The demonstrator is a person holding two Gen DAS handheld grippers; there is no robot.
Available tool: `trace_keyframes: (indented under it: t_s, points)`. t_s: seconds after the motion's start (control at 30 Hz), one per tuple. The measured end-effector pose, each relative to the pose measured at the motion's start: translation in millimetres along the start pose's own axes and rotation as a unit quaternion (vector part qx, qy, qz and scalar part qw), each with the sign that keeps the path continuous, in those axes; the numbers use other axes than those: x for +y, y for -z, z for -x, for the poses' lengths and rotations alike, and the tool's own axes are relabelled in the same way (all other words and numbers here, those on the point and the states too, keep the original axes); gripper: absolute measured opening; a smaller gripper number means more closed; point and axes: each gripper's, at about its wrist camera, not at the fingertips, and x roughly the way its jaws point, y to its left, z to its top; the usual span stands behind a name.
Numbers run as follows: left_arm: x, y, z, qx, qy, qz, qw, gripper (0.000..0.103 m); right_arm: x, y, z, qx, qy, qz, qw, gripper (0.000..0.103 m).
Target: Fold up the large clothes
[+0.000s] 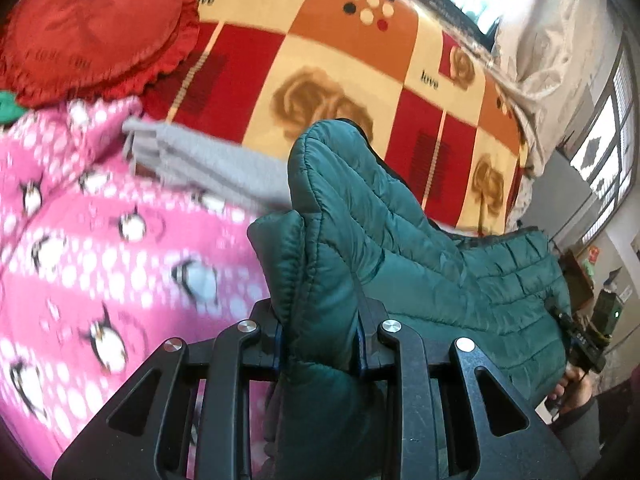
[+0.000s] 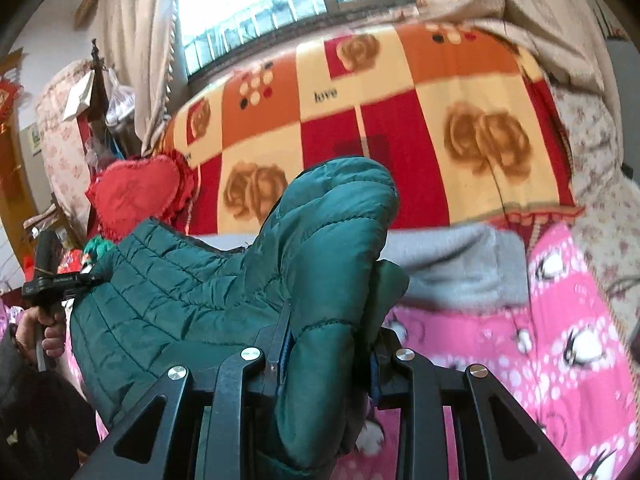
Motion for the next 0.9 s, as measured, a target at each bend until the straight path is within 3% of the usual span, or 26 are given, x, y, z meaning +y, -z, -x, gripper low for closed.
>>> trace_keyframes:
  t_s: [0.1,0.17,0.23,0.3,0.37,0.47,0.53,0.63,0.7,0.77,0.83,0.9]
  points:
    - [-2,17,-23,0.043,-0.034,-0.008,0.9985,0.026,-19,16,-24,0.048,0.001,-0.028,0.998,0.029]
    - [9,25,-44,0.078,-0.071,0.011,0.9944,0.037,-41,30,-48,0.101,0.000,-0.095,0.990,0.038]
    - [23,27,-53,0.097,-0.073,0.051,0.9913,0.050,-58,38,-58,0.124,-0.003,-0.160,0.979,0.051]
    - [29,25,-52,0.099,-0.064,0.074,0.9902,0.053,-72,39,-54,0.125,-0.020,-0.217,0.968,0.053]
    - [30,23,-47,0.098,-0.062,0.078,0.9903,0.053,-79,35,-44,0.111,-0.021,-0.240,0.964,0.053]
    - [33,16,-38,0.079,-0.062,0.082,0.9916,0.053,-88,26,-22,0.067,0.017,-0.261,0.963,0.055]
    - [36,8,-26,0.044,-0.071,0.091,0.9923,0.053,-81,15,-9,0.040,0.052,-0.248,0.967,0.055]
    - [33,-7,-4,-0.028,-0.113,0.094,0.9887,0.052,-47,-5,-8,0.024,0.081,-0.170,0.982,0.055]
    - [12,-14,3,-0.061,-0.087,0.058,0.9927,0.052,-11,-12,-16,0.018,0.096,-0.110,0.989,0.057]
    - [-19,-17,-6,-0.062,-0.057,0.001,0.9965,0.052,7,-12,-32,0.030,0.103,-0.088,0.990,0.082]
    - [-44,-12,-27,-0.043,-0.053,-0.043,0.9968,0.055,9,-10,-53,0.068,0.110,-0.080,0.988,0.086]
    - [-51,-8,-55,-0.007,-0.074,-0.050,0.9960,0.055,2,2,-83,0.135,0.140,-0.084,0.977,0.086]
